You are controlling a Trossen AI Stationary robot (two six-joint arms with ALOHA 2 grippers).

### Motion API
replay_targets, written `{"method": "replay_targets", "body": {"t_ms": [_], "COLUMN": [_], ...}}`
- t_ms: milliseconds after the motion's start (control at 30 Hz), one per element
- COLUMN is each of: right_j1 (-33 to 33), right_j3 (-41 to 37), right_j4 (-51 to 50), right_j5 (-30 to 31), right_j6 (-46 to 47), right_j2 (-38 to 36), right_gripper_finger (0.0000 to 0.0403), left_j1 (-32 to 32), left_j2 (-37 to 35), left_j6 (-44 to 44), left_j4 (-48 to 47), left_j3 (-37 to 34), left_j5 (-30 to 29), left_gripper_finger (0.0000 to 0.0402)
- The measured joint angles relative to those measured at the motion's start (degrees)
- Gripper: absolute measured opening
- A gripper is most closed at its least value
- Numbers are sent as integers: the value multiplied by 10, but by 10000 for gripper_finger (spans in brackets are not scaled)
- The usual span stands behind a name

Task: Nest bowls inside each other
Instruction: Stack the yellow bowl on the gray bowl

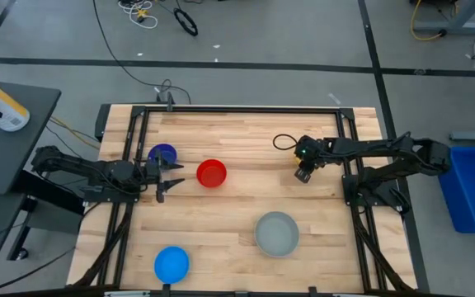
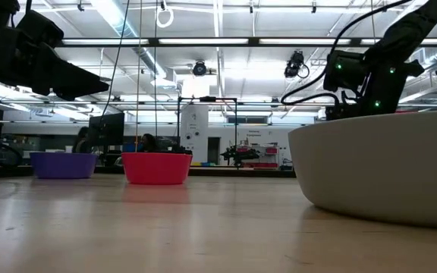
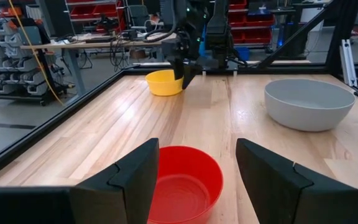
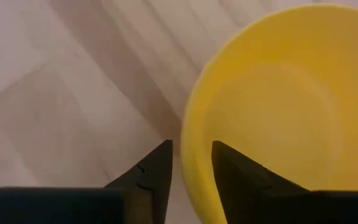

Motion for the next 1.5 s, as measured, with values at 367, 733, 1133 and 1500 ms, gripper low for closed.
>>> {"method": "replay_targets", "body": {"t_ms": [367, 733, 1133, 1500], "right_j1": [44, 145, 315, 476], "right_j3": [1, 86, 240, 395], "right_j4": [27, 26, -100, -152], "right_j5": [-38, -31, 6, 4], "right_j6": [42, 63, 169, 269], "right_j2": [-1, 0, 14, 163], "right_gripper_finger": [6, 2, 1, 1], "left_j1": [0, 0, 0, 0], "left_j2": [0, 0, 0, 0], "left_j6": [2, 2, 2, 0], "left_j4": [0, 0, 0, 0], "left_j3": [0, 0, 0, 0], "left_j5": [-6, -6, -6, -6], "left_gripper_finger": [222, 222, 222, 222]}}
